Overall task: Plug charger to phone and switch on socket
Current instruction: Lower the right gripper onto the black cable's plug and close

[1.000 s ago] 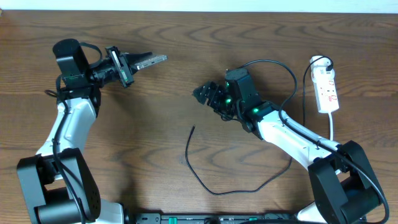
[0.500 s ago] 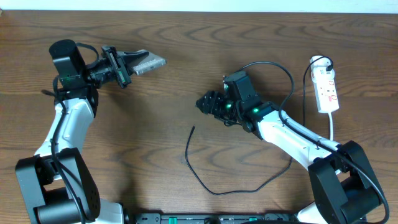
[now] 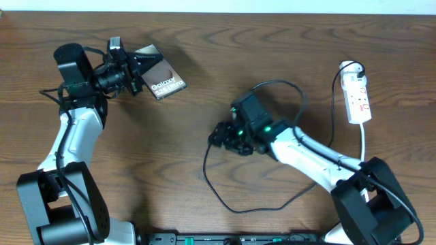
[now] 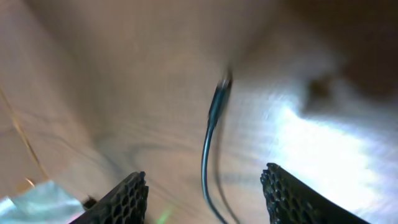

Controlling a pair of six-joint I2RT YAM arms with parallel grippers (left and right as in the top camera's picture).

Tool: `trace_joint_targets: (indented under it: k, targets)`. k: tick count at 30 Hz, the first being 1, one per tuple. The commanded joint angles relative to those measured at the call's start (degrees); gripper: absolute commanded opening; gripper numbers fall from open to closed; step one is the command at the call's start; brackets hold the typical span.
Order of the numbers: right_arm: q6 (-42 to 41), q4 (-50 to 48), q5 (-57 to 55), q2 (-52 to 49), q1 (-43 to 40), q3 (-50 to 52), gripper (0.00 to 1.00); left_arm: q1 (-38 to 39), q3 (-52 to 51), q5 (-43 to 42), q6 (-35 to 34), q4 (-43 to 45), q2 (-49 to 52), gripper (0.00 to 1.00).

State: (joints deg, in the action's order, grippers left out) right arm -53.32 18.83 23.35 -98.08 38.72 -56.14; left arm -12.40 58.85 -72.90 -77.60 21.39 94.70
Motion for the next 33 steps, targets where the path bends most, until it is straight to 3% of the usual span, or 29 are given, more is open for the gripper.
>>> trace_joint_targets:
  k: [1, 12, 20, 33]
  targets:
    - [0.3, 1.5, -3.1, 0.2, 3.2, -0.4, 0.58, -2.0, 0.1, 0.1, 7.5, 0.5, -0.3, 0.07]
    - [-1.7, 6.7, -13.0, 0.1, 6.4, -0.4, 0.60, -10.3, 0.1, -0.2, 11.2, 0.5, -0.3, 0.08]
    - [-0.6, 3.5, -11.8, -2.0, 6.3, -1.1, 0.60, -11.6, 0.1, -1.5, 11.3, 0.5, -0.3, 0.08]
    - [0.9, 6.9, -9.4, -10.1, 6.4, -10.3, 0.55, -11.7, 0.1, -1.4, 11.6, 0.5, -0.3, 0.07]
